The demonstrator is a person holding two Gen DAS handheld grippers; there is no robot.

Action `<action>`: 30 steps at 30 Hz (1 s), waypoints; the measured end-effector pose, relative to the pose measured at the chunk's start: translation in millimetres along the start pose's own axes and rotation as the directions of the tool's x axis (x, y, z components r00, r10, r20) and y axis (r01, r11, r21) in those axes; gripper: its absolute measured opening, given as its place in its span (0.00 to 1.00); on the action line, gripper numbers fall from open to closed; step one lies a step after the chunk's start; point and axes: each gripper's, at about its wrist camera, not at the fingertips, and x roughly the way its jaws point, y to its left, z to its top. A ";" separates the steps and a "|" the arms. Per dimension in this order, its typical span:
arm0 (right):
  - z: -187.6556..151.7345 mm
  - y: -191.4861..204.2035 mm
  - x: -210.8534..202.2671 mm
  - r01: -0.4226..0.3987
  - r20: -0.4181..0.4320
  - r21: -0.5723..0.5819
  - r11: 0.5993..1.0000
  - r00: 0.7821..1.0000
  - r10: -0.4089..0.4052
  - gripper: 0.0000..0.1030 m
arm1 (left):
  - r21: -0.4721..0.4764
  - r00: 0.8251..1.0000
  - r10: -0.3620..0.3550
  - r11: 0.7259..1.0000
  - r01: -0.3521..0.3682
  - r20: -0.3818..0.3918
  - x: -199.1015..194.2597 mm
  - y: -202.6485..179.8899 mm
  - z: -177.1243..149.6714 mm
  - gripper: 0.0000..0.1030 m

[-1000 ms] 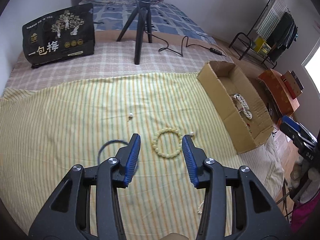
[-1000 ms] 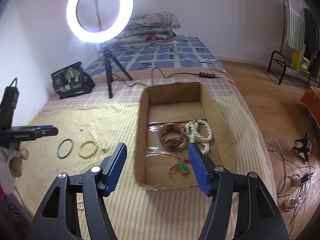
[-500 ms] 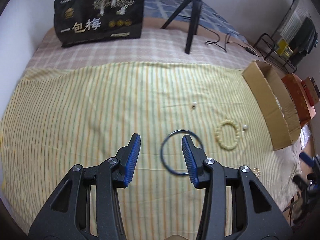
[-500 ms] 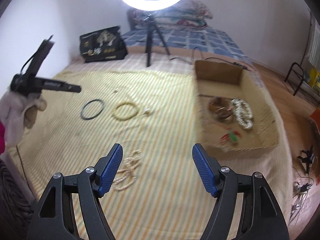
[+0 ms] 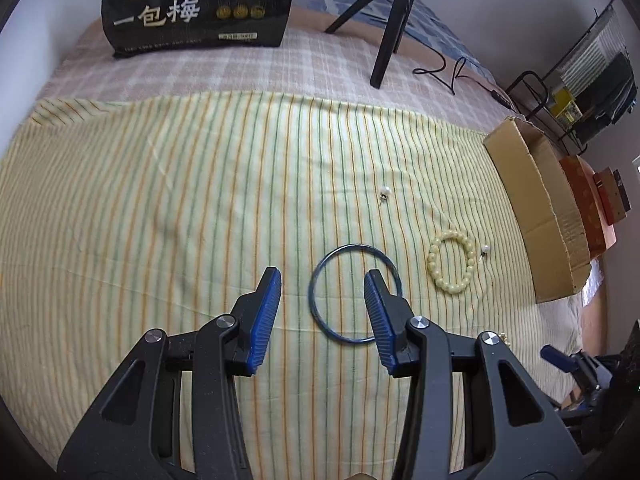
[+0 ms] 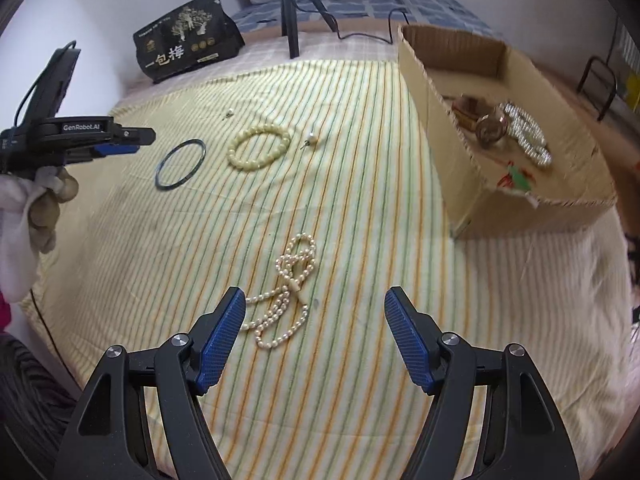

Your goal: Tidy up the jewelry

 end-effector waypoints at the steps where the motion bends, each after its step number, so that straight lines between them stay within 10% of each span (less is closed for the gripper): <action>1: -0.3 -1.0 1.9 -0.009 -0.005 0.014 1.000 1.000 0.009 0.70 | 0.001 1.000 0.002 1.000 -0.002 -0.005 2.6 -0.8 0.0 0.42; 22: 5.5 -7.0 32.8 -0.056 -0.074 0.077 0.995 0.995 0.062 0.39 | 0.026 0.997 0.058 0.998 -0.057 -0.047 46.1 -8.3 3.0 0.32; 30: 10.6 11.0 42.5 -0.007 -0.072 -0.021 1.000 0.997 0.005 0.26 | 0.058 0.995 0.100 0.993 -0.099 -0.016 48.4 -10.4 2.3 0.13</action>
